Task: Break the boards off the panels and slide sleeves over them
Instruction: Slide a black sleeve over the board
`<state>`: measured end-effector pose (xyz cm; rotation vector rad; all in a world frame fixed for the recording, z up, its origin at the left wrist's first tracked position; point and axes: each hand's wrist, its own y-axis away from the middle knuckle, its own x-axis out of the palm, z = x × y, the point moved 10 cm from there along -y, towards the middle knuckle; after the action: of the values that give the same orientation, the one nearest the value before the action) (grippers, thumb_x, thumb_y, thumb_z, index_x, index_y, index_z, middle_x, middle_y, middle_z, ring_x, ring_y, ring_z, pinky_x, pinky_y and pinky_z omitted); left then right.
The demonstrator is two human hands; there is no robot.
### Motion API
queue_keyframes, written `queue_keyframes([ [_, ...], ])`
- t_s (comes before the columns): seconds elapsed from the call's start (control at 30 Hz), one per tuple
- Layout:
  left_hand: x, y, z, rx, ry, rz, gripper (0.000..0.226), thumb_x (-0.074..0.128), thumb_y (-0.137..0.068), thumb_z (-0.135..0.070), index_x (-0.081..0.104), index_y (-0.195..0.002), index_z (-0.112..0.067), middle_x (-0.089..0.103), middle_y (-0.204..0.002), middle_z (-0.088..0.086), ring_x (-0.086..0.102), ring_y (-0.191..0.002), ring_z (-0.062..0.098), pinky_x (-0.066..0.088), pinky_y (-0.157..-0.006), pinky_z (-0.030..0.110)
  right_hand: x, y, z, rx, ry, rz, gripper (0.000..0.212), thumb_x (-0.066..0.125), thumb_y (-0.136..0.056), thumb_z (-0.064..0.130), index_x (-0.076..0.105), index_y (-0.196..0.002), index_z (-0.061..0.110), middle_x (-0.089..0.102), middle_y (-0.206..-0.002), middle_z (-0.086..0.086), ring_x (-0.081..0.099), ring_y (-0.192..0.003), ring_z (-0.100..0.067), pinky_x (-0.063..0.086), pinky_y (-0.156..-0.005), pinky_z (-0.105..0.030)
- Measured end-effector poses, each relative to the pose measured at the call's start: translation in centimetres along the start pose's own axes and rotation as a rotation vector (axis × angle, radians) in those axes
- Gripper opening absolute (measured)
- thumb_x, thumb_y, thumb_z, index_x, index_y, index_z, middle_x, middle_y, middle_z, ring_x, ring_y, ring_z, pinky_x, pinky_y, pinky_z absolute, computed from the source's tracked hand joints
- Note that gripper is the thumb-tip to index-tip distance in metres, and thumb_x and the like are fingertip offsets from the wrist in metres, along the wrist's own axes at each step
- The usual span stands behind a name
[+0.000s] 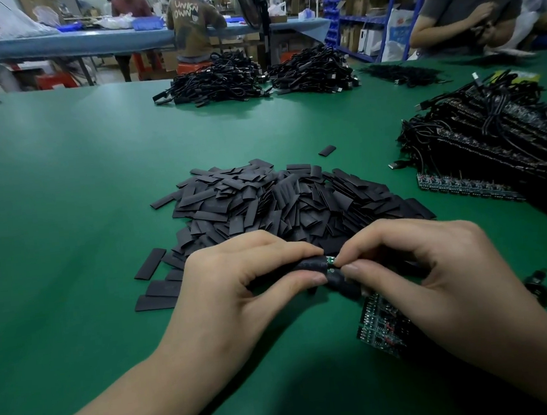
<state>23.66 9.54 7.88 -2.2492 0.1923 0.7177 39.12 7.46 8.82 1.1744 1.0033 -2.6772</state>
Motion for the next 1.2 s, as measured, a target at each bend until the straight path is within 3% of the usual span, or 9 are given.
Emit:
queue_keyframes([
  [0.23,0.4,0.1,-0.3,0.046,-0.035,0.035,0.02,0.077,-0.083,-0.031,0.081,-0.099,-0.02,0.072,-0.091,-0.013,0.066,-0.085,-0.004,0.049,-0.081,0.011,0.4,-0.1,0.6,-0.043,0.037,0.034,0.003,0.072,-0.088,0.023,0.075,-0.088,0.025,0.069,-0.078,0.017,0.067,-0.073,-0.002,0.05,-0.063,-0.022],
  [0.4,-0.5,-0.1,0.2,-0.009,0.024,-0.06,0.018,0.077,-0.081,-0.03,0.08,-0.097,-0.025,0.071,-0.088,-0.014,0.067,-0.082,0.004,0.048,-0.074,0.015,-0.3,0.0,-0.9,0.114,-0.201,-0.04,0.006,0.075,-0.09,0.031,0.073,-0.095,0.028,0.073,-0.08,0.011,0.072,-0.078,-0.01,0.055,-0.07,-0.02],
  [0.53,-1.0,0.0,0.7,-0.063,-0.001,-0.118,0.026,0.079,-0.077,-0.031,0.079,-0.103,-0.029,0.065,-0.093,-0.009,0.061,-0.081,0.003,0.042,-0.073,0.009,0.5,0.0,-0.8,0.121,-0.138,0.046,0.013,0.078,-0.089,0.016,0.073,-0.085,0.027,0.072,-0.073,0.014,0.07,-0.071,-0.003,0.048,-0.066,-0.009],
  [0.7,-1.1,0.3,1.2,-0.126,-0.009,-0.174,0.038,0.077,-0.076,-0.035,0.074,-0.114,-0.038,0.062,-0.099,-0.015,0.064,-0.088,0.004,0.046,-0.08,0.012,0.0,0.1,0.6,0.032,0.073,-0.055,0.003,0.071,-0.089,0.027,0.073,-0.086,0.027,0.068,-0.073,0.015,0.066,-0.069,-0.006,0.049,-0.061,-0.022],
  [0.8,-0.9,0.4,1.5,-0.161,0.074,-0.174,0.049,0.079,-0.075,-0.04,0.071,-0.123,-0.033,0.068,-0.108,-0.017,0.069,-0.098,0.006,0.053,-0.09,0.021,0.0,0.3,0.9,0.003,0.111,-0.083,0.002,0.072,-0.09,0.027,0.074,-0.089,0.027,0.07,-0.079,0.016,0.067,-0.071,-0.006,0.052,-0.06,-0.029],
  [0.97,-0.5,0.4,1.3,-0.14,0.179,-0.145,0.063,0.085,-0.073,-0.04,0.066,-0.131,-0.026,0.07,-0.117,-0.014,0.068,-0.11,0.01,0.053,-0.097,0.025,0.7,0.3,0.8,-0.003,0.069,-0.043,0.006,0.071,-0.091,0.025,0.074,-0.092,0.029,0.07,-0.083,0.018,0.068,-0.078,-0.005,0.052,-0.064,-0.028],
  [1.2,-1.4,0.0,-0.4,-0.022,0.016,-0.153,0.055,0.084,-0.075,-0.037,0.069,-0.125,-0.016,0.072,-0.115,-0.009,0.07,-0.105,0.006,0.054,-0.094,0.024,0.8,0.3,0.4,0.041,-0.063,-0.017,0.014,0.071,-0.087,0.019,0.076,-0.093,0.031,0.071,-0.083,0.016,0.069,-0.076,-0.01,0.055,-0.062,-0.029],
])
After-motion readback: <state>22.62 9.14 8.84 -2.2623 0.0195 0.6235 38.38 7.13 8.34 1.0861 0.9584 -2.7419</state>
